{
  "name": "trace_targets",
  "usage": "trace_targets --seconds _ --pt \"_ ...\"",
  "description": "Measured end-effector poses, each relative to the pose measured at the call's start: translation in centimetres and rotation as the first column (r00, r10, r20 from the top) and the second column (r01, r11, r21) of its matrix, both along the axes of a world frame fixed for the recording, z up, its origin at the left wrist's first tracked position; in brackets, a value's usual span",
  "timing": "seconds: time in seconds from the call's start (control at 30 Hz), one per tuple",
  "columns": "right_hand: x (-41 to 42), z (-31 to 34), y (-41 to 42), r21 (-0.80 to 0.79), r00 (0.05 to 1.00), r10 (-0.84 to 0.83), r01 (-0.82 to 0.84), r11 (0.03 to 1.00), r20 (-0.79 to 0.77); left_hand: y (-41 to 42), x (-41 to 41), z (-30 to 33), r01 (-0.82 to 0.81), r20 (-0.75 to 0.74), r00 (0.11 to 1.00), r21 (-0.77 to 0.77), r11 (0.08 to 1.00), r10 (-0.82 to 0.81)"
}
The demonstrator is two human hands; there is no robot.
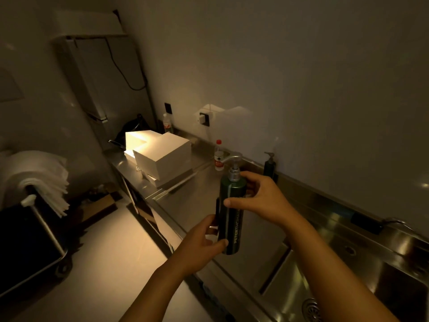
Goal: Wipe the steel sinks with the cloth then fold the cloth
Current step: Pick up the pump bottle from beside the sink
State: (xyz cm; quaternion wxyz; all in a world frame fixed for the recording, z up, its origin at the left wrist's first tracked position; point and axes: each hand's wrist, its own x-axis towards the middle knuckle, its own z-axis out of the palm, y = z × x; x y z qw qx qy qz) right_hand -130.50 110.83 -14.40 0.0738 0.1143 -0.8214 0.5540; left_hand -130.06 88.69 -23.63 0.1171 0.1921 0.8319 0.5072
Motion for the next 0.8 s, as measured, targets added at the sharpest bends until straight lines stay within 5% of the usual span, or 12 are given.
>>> trace_targets --seconds 0.33,0.8 --pt "-9.2 -1.0 3.8 -0.077 0.999 -0.043 0.045 0.996 0.026 3.5 -10.2 -0.5 0.02 -0.007 1.0 0.01 1.0 -0.02" --pt "-13.8 -3.7 9.4 -0.089 0.869 -0.48 0.491 0.867 0.116 12.9 -22.8 -4.5 0.357 0.107 0.925 0.088 0.93 -0.365"
